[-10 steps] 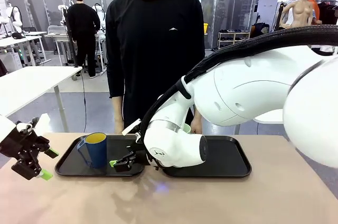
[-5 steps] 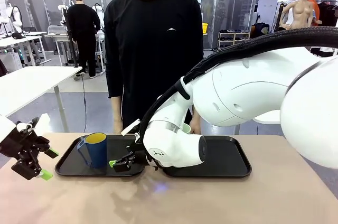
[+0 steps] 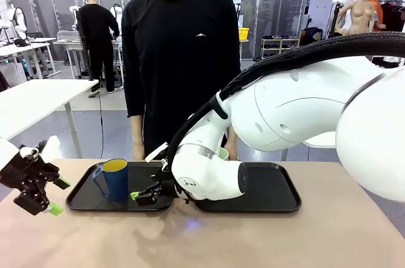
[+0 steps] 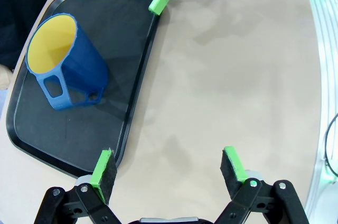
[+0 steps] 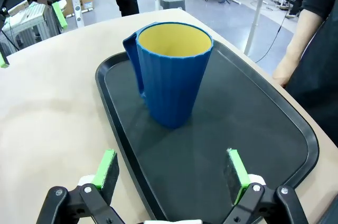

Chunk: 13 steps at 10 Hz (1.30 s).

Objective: Sort and store the cups by type.
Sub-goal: Pick up the Handle plastic cup and place it into the empty Flat Tray.

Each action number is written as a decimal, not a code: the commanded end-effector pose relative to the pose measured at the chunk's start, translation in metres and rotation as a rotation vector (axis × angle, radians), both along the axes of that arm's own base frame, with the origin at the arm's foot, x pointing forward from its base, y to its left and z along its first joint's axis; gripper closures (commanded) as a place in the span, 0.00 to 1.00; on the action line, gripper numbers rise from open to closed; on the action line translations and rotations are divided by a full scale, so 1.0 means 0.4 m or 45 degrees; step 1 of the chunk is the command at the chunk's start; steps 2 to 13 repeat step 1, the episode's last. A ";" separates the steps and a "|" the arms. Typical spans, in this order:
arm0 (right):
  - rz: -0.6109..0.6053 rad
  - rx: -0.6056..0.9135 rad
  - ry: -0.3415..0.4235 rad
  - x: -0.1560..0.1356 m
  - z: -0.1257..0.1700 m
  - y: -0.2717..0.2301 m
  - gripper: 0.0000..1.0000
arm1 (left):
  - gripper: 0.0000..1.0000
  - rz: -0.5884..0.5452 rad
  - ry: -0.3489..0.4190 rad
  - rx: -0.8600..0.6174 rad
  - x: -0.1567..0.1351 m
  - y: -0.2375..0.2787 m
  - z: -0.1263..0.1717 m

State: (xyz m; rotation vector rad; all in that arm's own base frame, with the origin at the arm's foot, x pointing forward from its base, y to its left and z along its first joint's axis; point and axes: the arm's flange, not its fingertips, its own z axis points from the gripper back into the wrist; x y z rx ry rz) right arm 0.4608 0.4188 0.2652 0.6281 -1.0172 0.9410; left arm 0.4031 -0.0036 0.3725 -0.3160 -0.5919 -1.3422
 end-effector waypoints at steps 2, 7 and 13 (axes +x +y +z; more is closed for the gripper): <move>-0.003 0.004 0.002 0.005 0.001 0.007 0.00 | 0.00 0.010 -0.010 0.022 0.000 -0.001 0.000; -0.003 0.004 0.002 0.005 0.001 0.007 0.00 | 0.00 0.010 -0.010 0.022 0.000 -0.001 0.000; -0.003 0.004 0.002 0.005 0.001 0.007 0.00 | 0.00 0.010 -0.010 0.022 0.000 -0.001 0.000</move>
